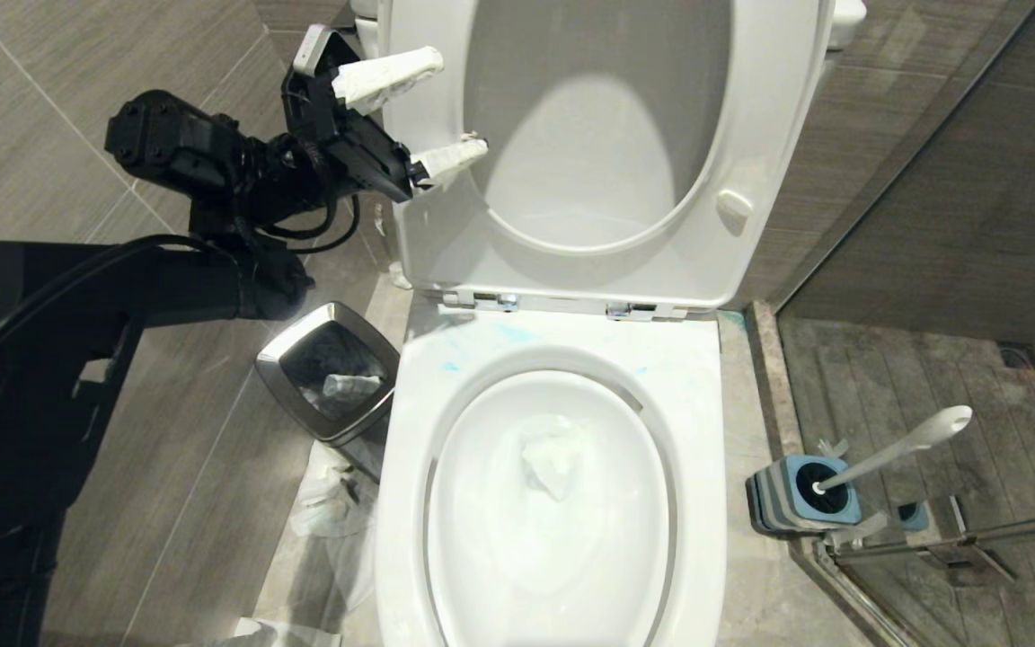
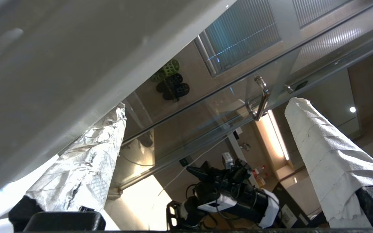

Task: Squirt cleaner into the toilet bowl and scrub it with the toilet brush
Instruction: Use the left hand to lift the toilet lid slightly, then pour in the cleaning agent

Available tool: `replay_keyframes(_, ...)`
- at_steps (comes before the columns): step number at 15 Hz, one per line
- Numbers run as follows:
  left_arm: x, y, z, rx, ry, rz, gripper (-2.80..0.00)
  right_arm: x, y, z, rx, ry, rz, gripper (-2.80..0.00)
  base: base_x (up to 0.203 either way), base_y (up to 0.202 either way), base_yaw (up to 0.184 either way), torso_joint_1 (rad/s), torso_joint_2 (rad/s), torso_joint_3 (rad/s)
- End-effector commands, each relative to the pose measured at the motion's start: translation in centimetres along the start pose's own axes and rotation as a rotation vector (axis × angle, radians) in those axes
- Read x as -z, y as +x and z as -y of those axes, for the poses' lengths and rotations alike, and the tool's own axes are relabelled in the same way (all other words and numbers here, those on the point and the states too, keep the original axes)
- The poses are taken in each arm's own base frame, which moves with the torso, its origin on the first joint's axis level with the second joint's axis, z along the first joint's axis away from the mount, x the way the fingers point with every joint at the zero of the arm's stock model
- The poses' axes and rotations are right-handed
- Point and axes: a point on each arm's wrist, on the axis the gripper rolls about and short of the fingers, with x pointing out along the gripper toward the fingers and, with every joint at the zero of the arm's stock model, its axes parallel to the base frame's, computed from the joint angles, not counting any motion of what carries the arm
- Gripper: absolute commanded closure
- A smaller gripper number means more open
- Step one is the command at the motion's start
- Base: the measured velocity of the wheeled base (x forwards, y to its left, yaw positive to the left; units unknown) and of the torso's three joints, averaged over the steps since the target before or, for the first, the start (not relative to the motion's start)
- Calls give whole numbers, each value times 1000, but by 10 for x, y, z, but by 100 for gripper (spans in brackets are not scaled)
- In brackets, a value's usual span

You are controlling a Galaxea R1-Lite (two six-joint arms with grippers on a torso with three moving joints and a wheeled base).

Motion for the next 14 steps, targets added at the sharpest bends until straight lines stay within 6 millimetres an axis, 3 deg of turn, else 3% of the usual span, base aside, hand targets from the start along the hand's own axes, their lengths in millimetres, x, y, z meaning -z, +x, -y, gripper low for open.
replay_keyframes(1, 3, -2, -9, -6, -6, -6, -280, 2, 0, 0, 0, 0, -5, 0, 0, 0, 0, 0, 0, 0)
replay_keyframes(5, 2, -2, -5, -3, 16, -6, -280, 2, 0, 0, 0, -1, -6, 0, 0, 0, 0, 0, 0, 0)
replay_keyframes(7, -6, 1, 18, 10, 39, -8, -280, 2, 0, 0, 0, 0, -6, 0, 0, 0, 0, 0, 0, 0)
replay_keyframes(9, -18, 3, 58, 29, 40, -3, -280, 2, 0, 0, 0, -1, -6, 0, 0, 0, 0, 0, 0, 0)
replay_keyframes(11, -30, 2, 113, 51, -27, 8, -280, 2, 0, 0, 0, 1, -6, 0, 0, 0, 0, 0, 0, 0)
replay_keyframes(14, -28, -4, 192, 99, -135, 37, -280, 2, 0, 0, 0, -1, -6, 0, 0, 0, 0, 0, 0, 0)
